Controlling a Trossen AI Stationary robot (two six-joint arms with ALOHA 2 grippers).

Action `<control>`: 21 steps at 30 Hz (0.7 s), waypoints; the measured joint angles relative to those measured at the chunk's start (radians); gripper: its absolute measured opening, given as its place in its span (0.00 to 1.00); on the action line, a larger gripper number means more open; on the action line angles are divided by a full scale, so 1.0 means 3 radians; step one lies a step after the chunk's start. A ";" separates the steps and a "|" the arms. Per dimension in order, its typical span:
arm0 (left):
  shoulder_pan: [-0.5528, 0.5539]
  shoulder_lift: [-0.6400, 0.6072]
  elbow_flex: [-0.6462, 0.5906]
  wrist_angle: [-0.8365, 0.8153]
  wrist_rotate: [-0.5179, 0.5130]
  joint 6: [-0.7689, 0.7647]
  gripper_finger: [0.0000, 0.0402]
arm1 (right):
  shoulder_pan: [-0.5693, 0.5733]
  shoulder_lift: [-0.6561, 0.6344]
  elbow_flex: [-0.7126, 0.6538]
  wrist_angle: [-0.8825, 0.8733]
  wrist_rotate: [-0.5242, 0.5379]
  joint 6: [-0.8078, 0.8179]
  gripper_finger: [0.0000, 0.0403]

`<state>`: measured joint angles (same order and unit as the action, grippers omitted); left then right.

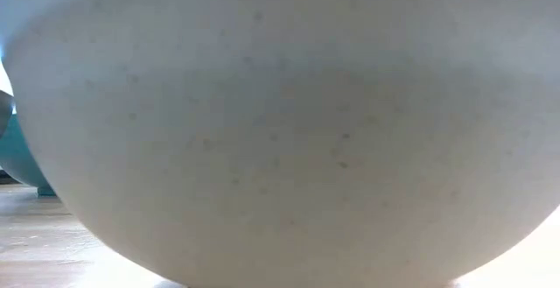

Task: Nest bowls inside each other
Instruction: Stack the green bowl on the top black bowl

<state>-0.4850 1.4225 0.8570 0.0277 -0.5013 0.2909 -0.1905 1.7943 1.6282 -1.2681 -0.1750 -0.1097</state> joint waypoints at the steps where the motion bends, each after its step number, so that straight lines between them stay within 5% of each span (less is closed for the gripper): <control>1: 0.0000 0.0000 0.0000 0.0000 0.0001 0.0000 0.00 | 0.0000 0.0000 -0.0020 0.0010 0.0007 -0.0006 0.03; 21: 0.0000 0.0000 0.0000 0.0000 0.0005 -0.0079 0.00 | 0.0004 -0.0114 -0.0090 0.0046 0.0075 -0.0022 0.07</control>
<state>-0.4850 1.4225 0.8570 0.0277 -0.4999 0.2670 -0.1894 1.7599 1.6012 -1.2544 -0.1524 -0.1162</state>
